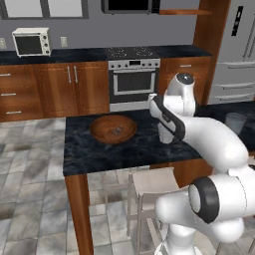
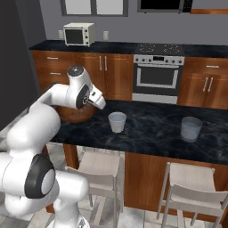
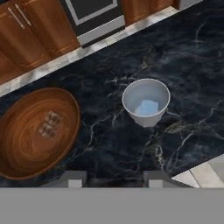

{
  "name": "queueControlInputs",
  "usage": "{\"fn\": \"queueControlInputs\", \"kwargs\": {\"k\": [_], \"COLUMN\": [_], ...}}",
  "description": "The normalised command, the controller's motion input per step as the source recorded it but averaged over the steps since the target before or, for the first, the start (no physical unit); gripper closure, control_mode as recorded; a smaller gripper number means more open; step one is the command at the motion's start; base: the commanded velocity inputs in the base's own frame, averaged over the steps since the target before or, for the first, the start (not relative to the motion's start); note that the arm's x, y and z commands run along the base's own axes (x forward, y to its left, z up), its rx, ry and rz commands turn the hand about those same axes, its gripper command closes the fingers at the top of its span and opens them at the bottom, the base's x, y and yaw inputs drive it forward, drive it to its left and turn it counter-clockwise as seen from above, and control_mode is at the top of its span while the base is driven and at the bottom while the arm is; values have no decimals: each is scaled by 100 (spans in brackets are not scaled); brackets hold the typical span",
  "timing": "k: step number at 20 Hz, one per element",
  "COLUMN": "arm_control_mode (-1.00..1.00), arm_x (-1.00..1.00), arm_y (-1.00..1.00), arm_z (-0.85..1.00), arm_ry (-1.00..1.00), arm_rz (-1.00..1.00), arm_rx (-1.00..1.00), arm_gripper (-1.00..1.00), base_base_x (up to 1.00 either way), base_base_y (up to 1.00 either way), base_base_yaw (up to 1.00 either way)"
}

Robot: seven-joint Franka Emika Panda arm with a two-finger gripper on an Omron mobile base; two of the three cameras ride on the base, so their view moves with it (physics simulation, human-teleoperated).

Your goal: There are four ice cubes in the ice bowl. Place two ice cubes in each glass of water.

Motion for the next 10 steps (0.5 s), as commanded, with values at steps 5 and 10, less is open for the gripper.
{"fn": "queueControlInputs", "kwargs": {"k": [5, 10], "arm_control_mode": [-100, -100], "arm_x": [-14, 2], "arm_y": [-97, -40], "arm_z": [-6, -34], "arm_ry": [15, 2], "arm_rz": [-8, 0], "arm_rx": [-4, -1], "arm_gripper": [100, 100], "base_base_x": [0, 0], "base_base_y": [0, 0], "base_base_yaw": [0, 0]}}
